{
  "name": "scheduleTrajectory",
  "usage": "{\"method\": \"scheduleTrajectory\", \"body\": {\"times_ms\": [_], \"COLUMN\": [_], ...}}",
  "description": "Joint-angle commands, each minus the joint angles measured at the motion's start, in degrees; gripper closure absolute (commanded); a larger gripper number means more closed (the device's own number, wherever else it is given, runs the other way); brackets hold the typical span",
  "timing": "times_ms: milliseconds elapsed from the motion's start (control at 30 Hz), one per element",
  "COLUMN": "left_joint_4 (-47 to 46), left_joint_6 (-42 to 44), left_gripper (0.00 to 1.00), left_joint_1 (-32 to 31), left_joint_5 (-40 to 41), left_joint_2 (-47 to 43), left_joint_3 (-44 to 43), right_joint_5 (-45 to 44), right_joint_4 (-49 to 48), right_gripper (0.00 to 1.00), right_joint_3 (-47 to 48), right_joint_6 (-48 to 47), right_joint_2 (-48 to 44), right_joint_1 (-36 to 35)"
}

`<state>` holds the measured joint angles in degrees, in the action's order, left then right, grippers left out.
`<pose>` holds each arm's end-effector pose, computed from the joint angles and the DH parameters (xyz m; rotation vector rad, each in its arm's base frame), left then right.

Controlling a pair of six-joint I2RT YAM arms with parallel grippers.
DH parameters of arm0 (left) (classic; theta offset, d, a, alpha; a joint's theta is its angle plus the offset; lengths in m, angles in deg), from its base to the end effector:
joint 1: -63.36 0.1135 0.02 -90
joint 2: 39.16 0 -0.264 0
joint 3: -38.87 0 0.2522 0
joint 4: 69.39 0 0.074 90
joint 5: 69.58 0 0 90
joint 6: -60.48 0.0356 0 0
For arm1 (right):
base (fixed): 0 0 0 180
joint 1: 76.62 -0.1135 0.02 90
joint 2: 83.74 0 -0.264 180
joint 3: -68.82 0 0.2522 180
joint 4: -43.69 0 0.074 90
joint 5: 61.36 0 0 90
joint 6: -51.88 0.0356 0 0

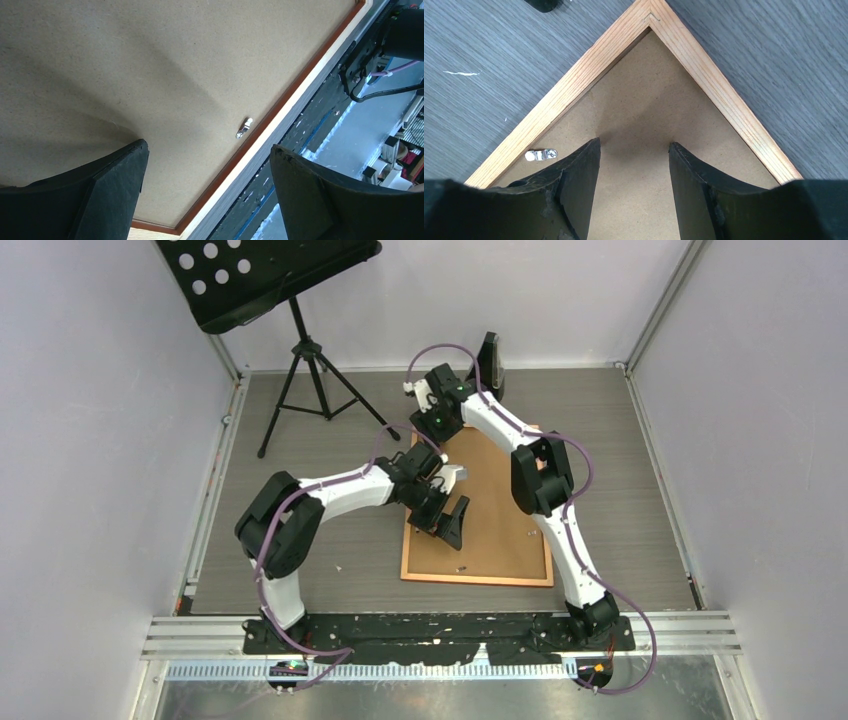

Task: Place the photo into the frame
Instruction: Install the photo frame at the center of the board.

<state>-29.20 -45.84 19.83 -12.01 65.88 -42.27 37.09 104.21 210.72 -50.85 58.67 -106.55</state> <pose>0.2512 -0.2649 0.1727 0.8552 2.7236 -1.0448 0.4604 0.2711 0.1767 -1.0103 2.4484 0.2957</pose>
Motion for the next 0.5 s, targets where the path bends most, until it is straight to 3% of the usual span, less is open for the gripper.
{"method": "scheduleTrajectory", "body": {"times_ms": [0, 467], "left_joint_4": [0.4, 4.4], "left_joint_6": [-1.4, -3.2], "left_gripper": [0.05, 0.06], "left_joint_1": [-0.7, -0.8], "left_joint_5": [-2.0, -0.2], "left_joint_2": [1.8, 5.5], "left_joint_3": [-0.6, -4.2], "right_joint_5": [-2.8, -5.6], "right_joint_4": [4.1, 7.8], "right_gripper": [0.41, 0.41], "right_joint_3": [2.7, 7.5], "right_joint_6": [0.7, 1.8], "right_joint_2": [3.9, 6.2], "right_joint_1": [-0.8, -1.7]}}
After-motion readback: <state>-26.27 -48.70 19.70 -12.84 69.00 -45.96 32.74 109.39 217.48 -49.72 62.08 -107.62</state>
